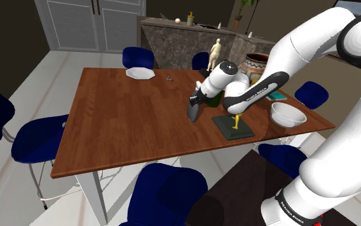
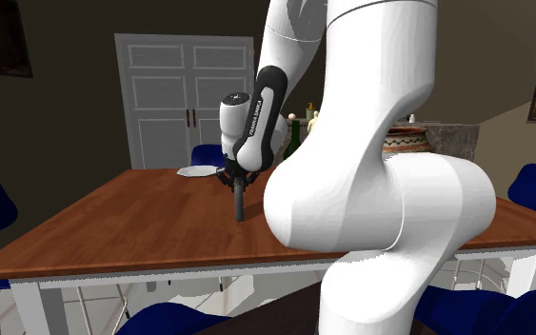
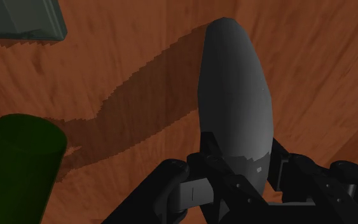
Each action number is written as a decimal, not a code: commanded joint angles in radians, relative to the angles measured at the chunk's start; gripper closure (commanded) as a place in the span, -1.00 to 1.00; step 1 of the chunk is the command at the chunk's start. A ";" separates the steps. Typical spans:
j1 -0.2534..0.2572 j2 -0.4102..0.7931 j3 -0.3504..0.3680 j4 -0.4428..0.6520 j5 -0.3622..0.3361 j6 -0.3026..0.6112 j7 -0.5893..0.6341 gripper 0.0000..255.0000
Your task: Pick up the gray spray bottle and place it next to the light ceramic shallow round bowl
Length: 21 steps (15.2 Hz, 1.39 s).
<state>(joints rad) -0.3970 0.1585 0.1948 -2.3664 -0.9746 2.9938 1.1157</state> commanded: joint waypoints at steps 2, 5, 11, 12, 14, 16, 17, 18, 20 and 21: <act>-0.017 -0.026 0.025 -0.011 0.073 -0.012 -0.066 1.00; -0.038 -0.064 0.059 -0.023 0.182 -0.032 -0.162 1.00; -0.054 -0.138 0.101 -0.035 0.385 -0.081 -0.336 1.00; -0.053 -0.149 0.105 -0.035 0.415 -0.090 -0.362 1.00; -0.050 -0.172 0.109 -0.033 0.471 -0.110 -0.409 1.00; -0.045 -0.193 0.111 -0.029 0.521 -0.131 -0.451 1.00; -0.042 -0.203 0.111 -0.027 0.543 -0.142 -0.470 1.00; -0.038 -0.214 0.110 -0.024 0.565 -0.154 -0.489 1.00; -0.031 -0.233 0.107 -0.017 0.603 -0.177 -0.522 1.00; -0.027 -0.242 0.106 -0.013 0.621 -0.189 -0.537 1.00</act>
<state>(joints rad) -0.4283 -0.0747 0.3014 -2.3850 -0.3731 2.8181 0.5949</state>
